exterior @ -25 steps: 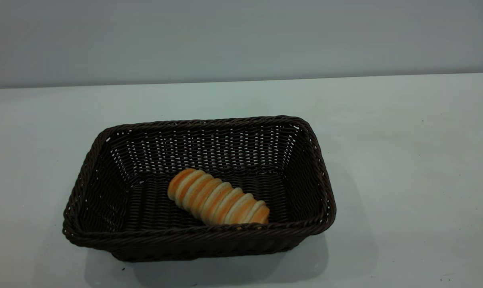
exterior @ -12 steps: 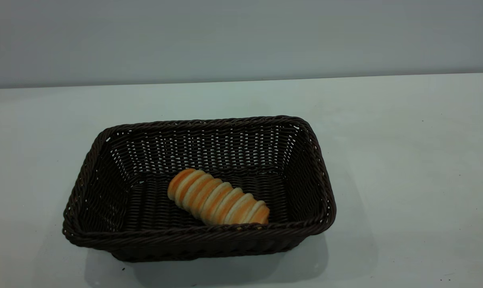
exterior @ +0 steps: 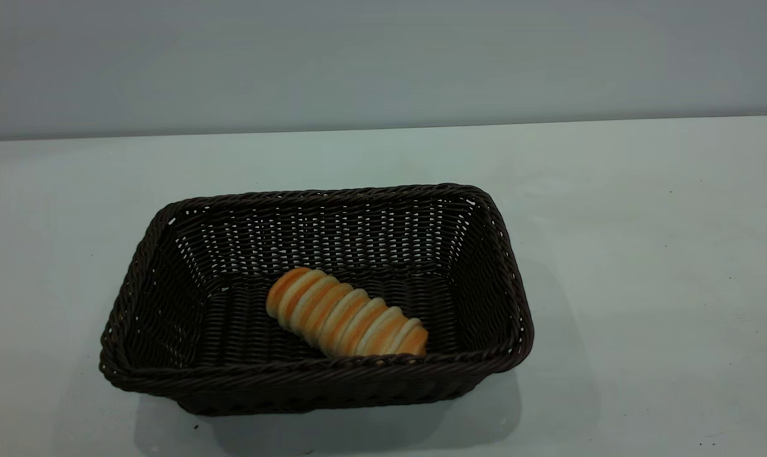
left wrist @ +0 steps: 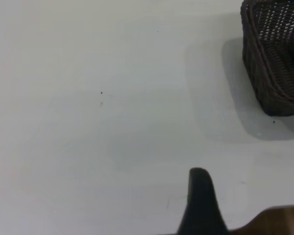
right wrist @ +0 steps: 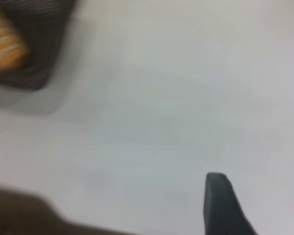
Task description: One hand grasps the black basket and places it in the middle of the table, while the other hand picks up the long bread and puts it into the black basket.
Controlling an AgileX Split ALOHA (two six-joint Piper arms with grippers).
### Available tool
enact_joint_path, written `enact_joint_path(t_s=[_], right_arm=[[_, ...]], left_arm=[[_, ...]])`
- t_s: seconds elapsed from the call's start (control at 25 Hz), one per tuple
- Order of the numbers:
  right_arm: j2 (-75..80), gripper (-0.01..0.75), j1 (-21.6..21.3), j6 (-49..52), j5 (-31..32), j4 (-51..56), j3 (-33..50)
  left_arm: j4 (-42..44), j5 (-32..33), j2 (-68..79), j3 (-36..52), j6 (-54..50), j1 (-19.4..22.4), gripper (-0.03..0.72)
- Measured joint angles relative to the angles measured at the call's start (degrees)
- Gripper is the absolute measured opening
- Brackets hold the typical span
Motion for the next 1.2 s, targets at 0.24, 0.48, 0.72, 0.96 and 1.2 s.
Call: enact_joint_path(t_s=[0.24, 0.48, 0.72, 0.96, 1.2], right_arm=[[0.00, 0.346, -8.33, 0.00, 0.00, 0.00, 0.00], [0.00, 0.346, -5.02, 0.00, 0.00, 0.00, 0.00], [0.00, 0.346, -3.05, 0.00, 0.00, 0.00, 0.00], [0.00, 0.346, -3.05, 0.00, 0.00, 0.00, 0.00], [0.00, 0.346, -3.05, 0.00, 0.00, 0.00, 0.00]], left_arm=[[0.05, 0.00, 0.00, 0.00, 0.02, 5.50, 0.585], [0.05, 0.00, 0.00, 0.00, 0.02, 8.31, 0.585], [0.05, 0.00, 0.00, 0.00, 0.02, 8.90, 0.585], [0.05, 0.00, 0.00, 0.00, 0.02, 8.90, 0.585], [0.05, 0.00, 0.00, 0.00, 0.02, 8.90, 0.585]])
